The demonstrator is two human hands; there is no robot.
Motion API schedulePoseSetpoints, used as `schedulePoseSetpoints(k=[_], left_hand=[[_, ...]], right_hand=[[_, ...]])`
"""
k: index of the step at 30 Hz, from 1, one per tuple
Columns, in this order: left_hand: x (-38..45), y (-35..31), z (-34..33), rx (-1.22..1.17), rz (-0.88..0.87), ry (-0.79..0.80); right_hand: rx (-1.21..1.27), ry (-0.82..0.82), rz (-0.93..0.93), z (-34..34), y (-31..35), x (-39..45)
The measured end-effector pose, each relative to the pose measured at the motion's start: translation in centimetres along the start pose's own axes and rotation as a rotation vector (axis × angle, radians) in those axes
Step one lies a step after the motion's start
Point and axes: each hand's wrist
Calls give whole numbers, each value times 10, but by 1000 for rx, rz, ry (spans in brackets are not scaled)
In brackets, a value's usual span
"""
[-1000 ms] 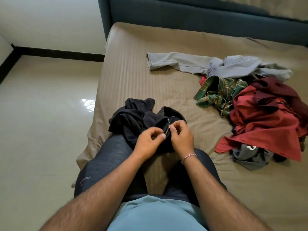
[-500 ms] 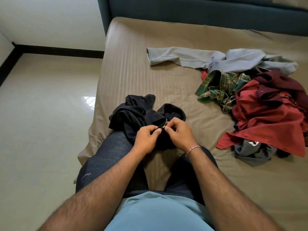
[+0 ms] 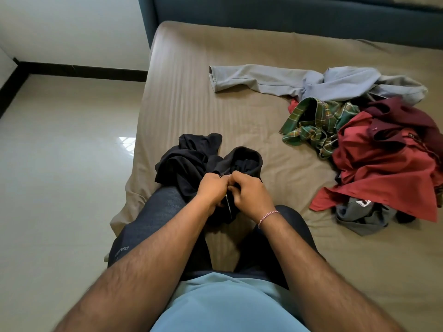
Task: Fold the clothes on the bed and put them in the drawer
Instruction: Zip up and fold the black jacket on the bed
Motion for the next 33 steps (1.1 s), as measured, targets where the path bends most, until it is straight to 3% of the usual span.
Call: schedulePoseSetpoints(k=[6, 10, 12, 15, 19, 23, 26, 28, 30, 33], left_hand=[[10, -7, -3, -71, 111, -134], [-15, 8, 2, -257, 54, 105], [-22, 26, 1, -89, -131, 132], [-16, 39, 1, 426, -452, -13], [-24, 34, -1, 496, -627, -172], [-26, 46, 1, 459, -576, -197], [-21, 50, 11, 363, -433, -236], [-19, 47, 14, 317, -400, -260], [-17, 42, 14, 264, -399, -252], [-19, 39, 14, 171, -365, -238]], right_hand=[[-120, 81, 146, -6, 1, -11], [56, -103, -27, -6, -8, -11], [85, -153, -107, -2, -15, -8], [94, -184, -151, 0, -17, 1], [141, -341, -331, 23, -30, 39], [155, -284, -271, 26, -31, 47], [337, -232, -227, 18, -37, 38], [531, -370, -430, 16, -52, 35], [566, -483, -684, 11, -71, 33], [849, -306, -908, -6, -85, 30]])
Point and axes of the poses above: each hand's wrist, its own x-axis towards the middle knuckle, its own z-axis out of the back of the hand, y = z × x, and after that the axes turned 3 degrees about -z, right-handed
